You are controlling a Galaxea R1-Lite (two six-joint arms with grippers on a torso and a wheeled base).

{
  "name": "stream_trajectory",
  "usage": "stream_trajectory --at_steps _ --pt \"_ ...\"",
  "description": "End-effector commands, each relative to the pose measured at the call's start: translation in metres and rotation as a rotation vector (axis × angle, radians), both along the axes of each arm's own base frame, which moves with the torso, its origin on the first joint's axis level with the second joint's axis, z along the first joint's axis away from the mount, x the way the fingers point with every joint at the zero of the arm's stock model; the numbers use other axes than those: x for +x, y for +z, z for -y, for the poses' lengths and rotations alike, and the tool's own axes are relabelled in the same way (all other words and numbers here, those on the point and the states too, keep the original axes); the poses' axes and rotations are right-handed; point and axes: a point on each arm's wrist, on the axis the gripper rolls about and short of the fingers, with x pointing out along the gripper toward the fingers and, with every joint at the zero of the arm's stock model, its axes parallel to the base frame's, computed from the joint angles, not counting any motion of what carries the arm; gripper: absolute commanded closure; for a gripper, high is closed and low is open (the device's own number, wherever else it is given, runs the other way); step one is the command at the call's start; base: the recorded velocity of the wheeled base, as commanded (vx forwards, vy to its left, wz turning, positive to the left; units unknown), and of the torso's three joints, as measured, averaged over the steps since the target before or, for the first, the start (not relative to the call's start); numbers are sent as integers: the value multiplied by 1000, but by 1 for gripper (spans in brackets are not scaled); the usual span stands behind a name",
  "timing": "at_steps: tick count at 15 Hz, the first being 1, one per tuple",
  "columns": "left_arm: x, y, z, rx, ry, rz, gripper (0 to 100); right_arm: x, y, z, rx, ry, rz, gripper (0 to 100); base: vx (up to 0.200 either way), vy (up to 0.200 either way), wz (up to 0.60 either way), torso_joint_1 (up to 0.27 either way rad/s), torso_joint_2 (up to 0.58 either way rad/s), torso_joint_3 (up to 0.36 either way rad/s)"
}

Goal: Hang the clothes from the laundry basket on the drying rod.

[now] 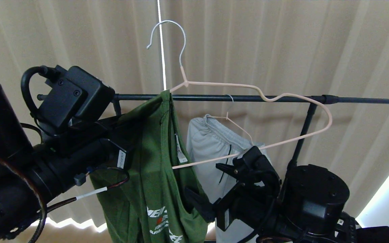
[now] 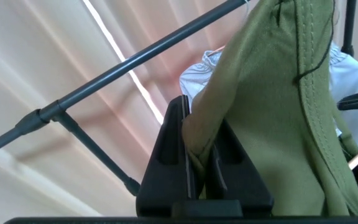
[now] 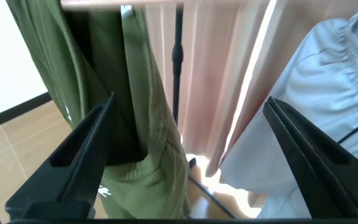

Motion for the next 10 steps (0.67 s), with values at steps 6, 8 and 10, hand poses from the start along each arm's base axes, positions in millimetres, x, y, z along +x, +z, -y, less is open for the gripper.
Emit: stream_trajectory --at_steps 6,8,10 --pt "-4 5 0 -13 -7 17 100 1 -19 3 -64 -13 -46 0 0 0 0 0 0 0" --pt "-3 5 -1 -14 -4 17 100 -3 -23 16 -87 -45 -59 0 0 0 0 0 0 0" --pt "-4 6 -1 -17 -4 20 100 -6 -22 26 -93 -62 -64 100 0 0 0 0 0 0"
